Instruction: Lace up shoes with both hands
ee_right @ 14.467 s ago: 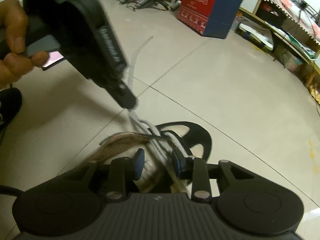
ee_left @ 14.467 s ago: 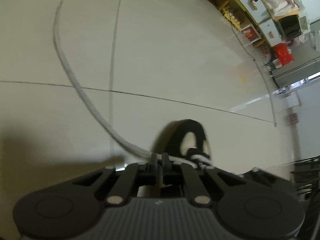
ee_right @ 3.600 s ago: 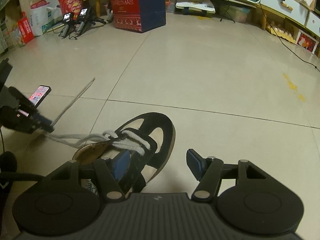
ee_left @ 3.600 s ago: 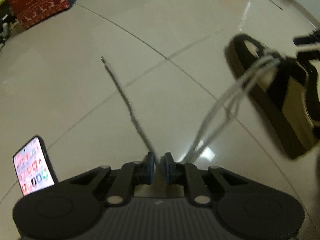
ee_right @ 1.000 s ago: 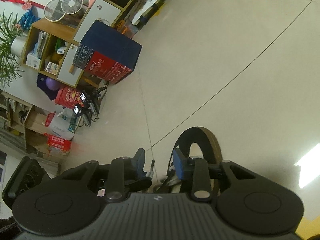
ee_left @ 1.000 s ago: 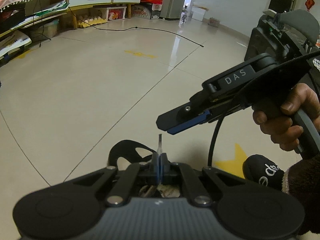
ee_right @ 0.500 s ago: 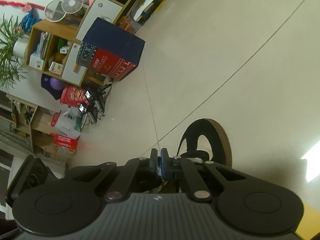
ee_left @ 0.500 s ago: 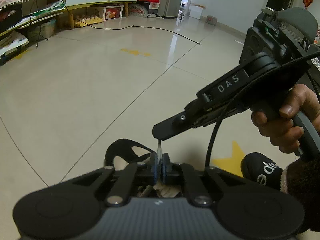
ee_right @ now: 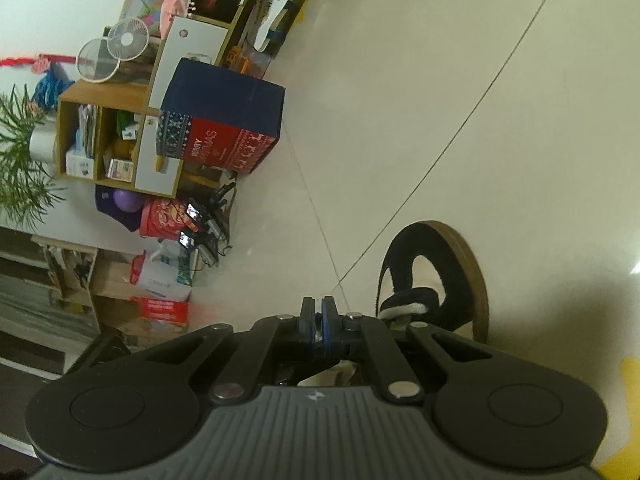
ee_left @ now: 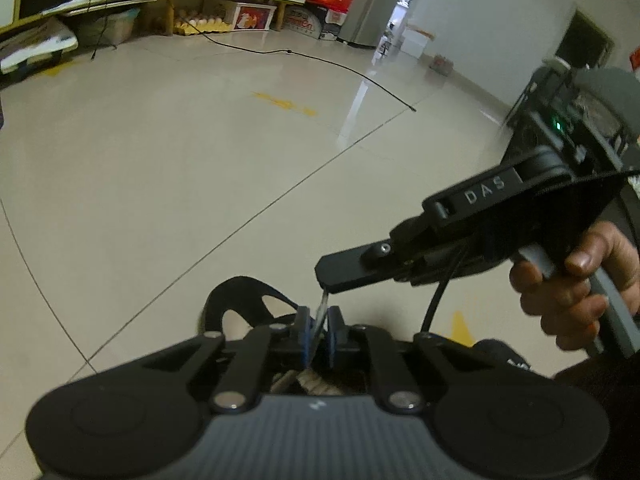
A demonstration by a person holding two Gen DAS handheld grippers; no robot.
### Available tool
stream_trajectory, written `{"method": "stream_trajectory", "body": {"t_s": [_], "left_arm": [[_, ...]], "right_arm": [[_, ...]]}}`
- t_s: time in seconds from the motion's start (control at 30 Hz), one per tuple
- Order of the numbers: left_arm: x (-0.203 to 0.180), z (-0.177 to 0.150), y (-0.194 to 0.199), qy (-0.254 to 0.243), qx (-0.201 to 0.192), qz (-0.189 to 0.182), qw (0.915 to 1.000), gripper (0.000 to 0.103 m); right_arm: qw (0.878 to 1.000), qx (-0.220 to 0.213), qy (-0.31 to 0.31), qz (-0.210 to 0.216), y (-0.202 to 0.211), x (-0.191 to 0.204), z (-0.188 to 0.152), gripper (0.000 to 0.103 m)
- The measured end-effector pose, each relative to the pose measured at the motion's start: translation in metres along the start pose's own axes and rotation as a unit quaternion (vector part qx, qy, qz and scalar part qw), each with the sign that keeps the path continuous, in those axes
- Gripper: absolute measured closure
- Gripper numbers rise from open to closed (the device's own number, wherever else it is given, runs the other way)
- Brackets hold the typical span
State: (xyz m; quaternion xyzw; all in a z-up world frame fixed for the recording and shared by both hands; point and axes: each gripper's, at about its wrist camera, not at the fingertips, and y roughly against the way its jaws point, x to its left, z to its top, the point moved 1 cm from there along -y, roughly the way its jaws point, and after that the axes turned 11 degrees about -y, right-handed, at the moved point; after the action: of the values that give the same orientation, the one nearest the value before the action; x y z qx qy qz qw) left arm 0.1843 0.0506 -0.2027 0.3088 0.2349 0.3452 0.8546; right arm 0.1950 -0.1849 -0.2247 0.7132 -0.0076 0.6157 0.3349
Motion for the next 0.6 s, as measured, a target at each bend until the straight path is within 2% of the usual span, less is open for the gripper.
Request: {"method": "stream_trajectory", "body": {"t_s": [0.2,0.47,0.53,0.57,0.6], "left_arm": [[0.003,-0.001,0.001,0.002,0.004,-0.005,1.0000,0.098],[0.005,-0.001,0.001,-0.050,0.041,0.036,0.9973,0.100],[0.008,-0.003,0.002,-0.051,0.048,0.045,0.9965,0.100],[0.009,-0.004,0.003,-0.055,0.053,0.051,0.9958,0.100],[0.011,-0.005,0.004,-0.060,0.060,0.057,0.9947,0.100]], "right_arm": [[1.000,0.004,-0.005,-0.003,0.000,-0.001,-0.001,0.099],[0.999,-0.006,-0.002,-0.043,0.003,-0.008,0.001,0.094],[0.999,-0.012,-0.006,-0.050,0.005,-0.012,0.002,0.087],[0.998,-0.015,-0.008,-0.054,0.006,-0.014,0.003,0.075],[0.998,-0.020,-0.005,-0.059,0.008,-0.015,0.003,0.068]]}}
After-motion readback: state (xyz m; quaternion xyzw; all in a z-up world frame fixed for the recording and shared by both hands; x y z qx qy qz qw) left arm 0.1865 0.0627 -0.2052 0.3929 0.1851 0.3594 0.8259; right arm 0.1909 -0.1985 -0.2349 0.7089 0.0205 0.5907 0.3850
